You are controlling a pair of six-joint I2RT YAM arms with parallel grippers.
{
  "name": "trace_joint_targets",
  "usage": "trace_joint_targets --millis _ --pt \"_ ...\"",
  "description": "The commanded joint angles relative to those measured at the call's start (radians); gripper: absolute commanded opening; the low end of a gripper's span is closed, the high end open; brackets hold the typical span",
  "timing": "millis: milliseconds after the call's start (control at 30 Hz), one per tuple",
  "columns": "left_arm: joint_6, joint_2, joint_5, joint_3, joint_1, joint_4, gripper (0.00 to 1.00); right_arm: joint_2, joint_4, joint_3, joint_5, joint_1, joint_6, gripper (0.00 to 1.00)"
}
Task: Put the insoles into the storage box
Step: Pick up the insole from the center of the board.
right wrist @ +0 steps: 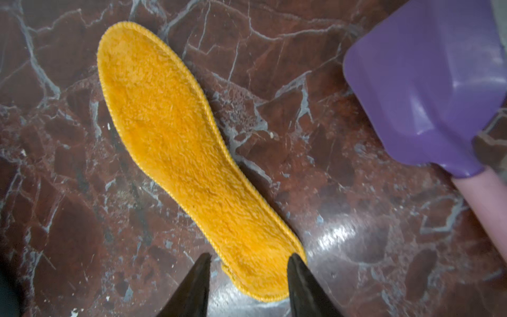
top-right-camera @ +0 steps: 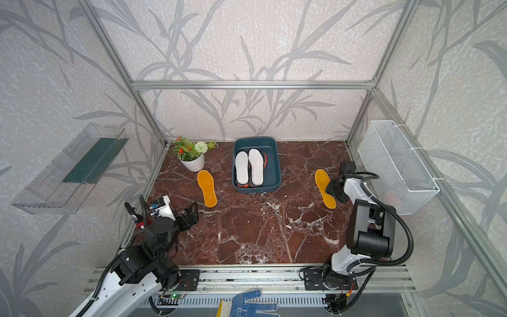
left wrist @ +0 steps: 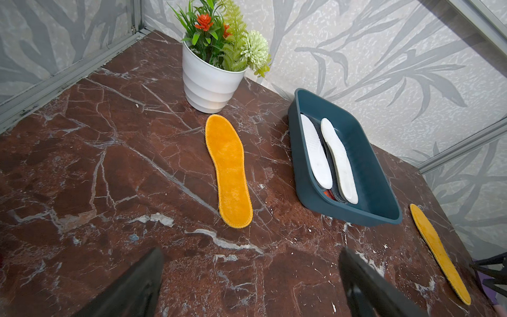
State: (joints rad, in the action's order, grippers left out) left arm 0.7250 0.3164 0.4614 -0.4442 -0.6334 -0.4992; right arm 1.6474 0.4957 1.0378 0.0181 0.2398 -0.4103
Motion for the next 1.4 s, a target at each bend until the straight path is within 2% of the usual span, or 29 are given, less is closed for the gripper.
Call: trace_joint_targets --millis 0,267,433,533,800,900,1133,1367 --pt "-0.014 0.003 -0.002 -0.022 0.006 0.017 0.97 0.049 -0.009 0.035 -0.012 0.008 0.011 0.45" --pt "-0.022 0.009 -0.004 -0.027 0.006 0.027 0.97 0.152 -0.014 0.068 -0.055 0.008 0.022 0.44" --pt "-0.029 0.011 -0.003 -0.033 0.007 0.029 0.97 0.206 -0.026 0.084 -0.032 0.007 0.021 0.42" --pt "-0.031 0.012 -0.002 -0.038 0.008 0.031 0.97 0.225 -0.033 0.090 0.000 0.009 0.020 0.35" --pt "-0.031 0.010 0.002 -0.036 0.007 0.031 0.97 0.219 -0.078 0.062 0.099 -0.011 0.021 0.07" --pt "-0.031 0.008 0.001 -0.040 0.008 0.025 0.97 0.211 -0.074 0.063 0.082 -0.050 0.026 0.00" --pt "-0.029 0.007 0.017 -0.049 0.008 0.017 0.97 0.154 -0.022 0.099 0.011 -0.163 0.034 0.00" --pt "-0.019 0.042 0.014 -0.046 0.008 0.072 0.97 -0.013 0.022 0.114 -0.006 -0.264 0.007 0.00"
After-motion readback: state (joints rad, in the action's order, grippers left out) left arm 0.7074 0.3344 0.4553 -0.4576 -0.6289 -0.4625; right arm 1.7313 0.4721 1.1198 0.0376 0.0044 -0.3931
